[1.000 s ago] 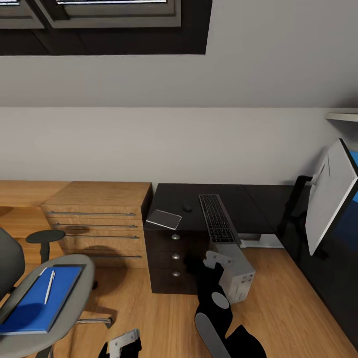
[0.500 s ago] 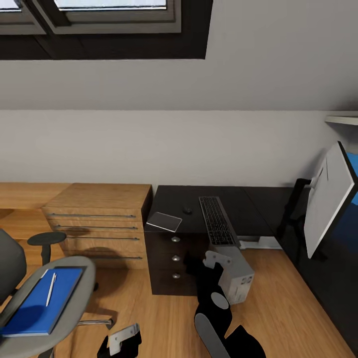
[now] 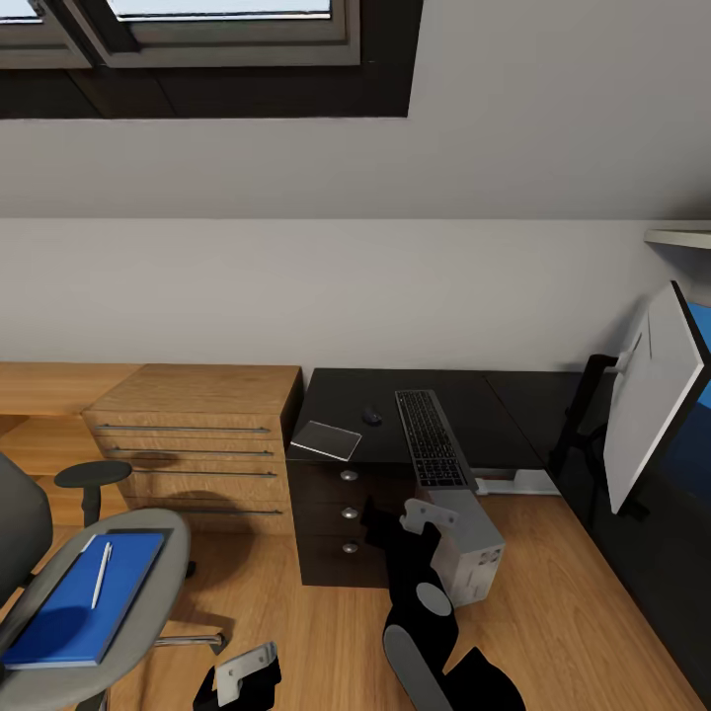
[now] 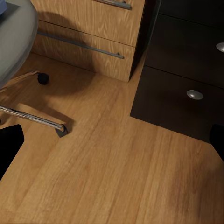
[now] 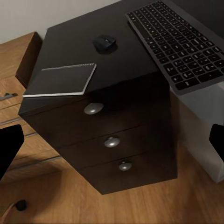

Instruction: In the bedroom, organize the workspace by keeping the computer under the desk, ensuring the monitor is on the desk, placing the keyboard on the desk next to the monitor, placing the mouse on the desk next to the keyboard, moving the folder from the swivel chair onto the desk next to the mouse, stacking the notebook on top of the folder with the pen on top of the notebook, and positioning the swivel chair next to the desk.

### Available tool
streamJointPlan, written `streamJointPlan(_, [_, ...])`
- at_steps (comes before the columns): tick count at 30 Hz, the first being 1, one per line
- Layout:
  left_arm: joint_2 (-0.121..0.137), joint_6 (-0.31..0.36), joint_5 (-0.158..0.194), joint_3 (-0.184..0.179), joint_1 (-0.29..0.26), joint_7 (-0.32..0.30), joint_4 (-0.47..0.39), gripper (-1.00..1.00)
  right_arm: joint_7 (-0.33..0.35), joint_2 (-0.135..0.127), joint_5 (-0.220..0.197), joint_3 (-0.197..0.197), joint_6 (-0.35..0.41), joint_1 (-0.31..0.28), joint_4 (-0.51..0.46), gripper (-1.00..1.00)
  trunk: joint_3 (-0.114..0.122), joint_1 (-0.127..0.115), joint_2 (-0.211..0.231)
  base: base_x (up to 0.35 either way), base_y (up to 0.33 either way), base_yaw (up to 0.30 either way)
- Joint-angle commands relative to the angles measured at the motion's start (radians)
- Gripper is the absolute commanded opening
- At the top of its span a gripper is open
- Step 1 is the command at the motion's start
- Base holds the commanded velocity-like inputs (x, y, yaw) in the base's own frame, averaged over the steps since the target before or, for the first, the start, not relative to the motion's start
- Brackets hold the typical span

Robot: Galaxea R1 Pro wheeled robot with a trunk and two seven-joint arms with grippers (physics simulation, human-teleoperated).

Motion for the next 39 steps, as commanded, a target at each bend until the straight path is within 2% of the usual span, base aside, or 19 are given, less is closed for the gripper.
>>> streamJointPlan(1, [0.0,-0.005,0.01,-0.002,0.0,0.003,-0.001,1.0,-0.007,0.0,-0.004,0.001,0.006,-0.001,-0.001,1.0,-0.001,0.0,-0.001,0.0,0.0,0.0])
streamJointPlan(6, [0.0,-0.005,0.01,-0.003,0.0,0.003,-0.001,1.0,-0.008,0.0,-0.003,0.002,0.006,-0.001,-0.002,1.0,-0.001,0.0,-0.001,0.0,0.0,0.0])
streamJointPlan(9, [0.0,-0.006,0.01,-0.003,0.0,0.004,-0.001,1.0,-0.007,0.0,-0.003,0.016,0.006,-0.001,-0.002,1.0,-0.001,0.0,-0.001,0.0,0.0,0.002])
streamJointPlan(10, [0.0,-0.007,0.01,-0.003,0.0,0.005,0.001,1.0,-0.01,0.0,-0.002,0.048,0.005,-0.001,-0.002,1.0,-0.001,0.0,-0.001,0.0,0.0,0.242])
streamJointPlan(22, [0.001,-0.009,0.009,-0.002,0.0,0.005,0.001,1.0,-0.013,-0.001,-0.002,0.051,-0.014,-0.001,-0.002,1.0,-0.001,0.0,-0.001,0.003,0.0,0.271])
streamJointPlan(27, [0.002,-0.011,0.009,-0.002,0.0,0.004,0.0,1.0,-0.014,-0.002,-0.002,0.051,-0.015,-0.001,-0.002,1.0,-0.001,0.0,-0.001,0.183,0.0,0.244])
streamJointPlan(39, [0.004,-0.011,0.011,0.001,0.0,0.005,-0.001,1.0,-0.014,-0.001,-0.001,0.052,-0.015,-0.001,-0.002,1.0,-0.001,0.0,-0.001,0.19,0.0,0.039])
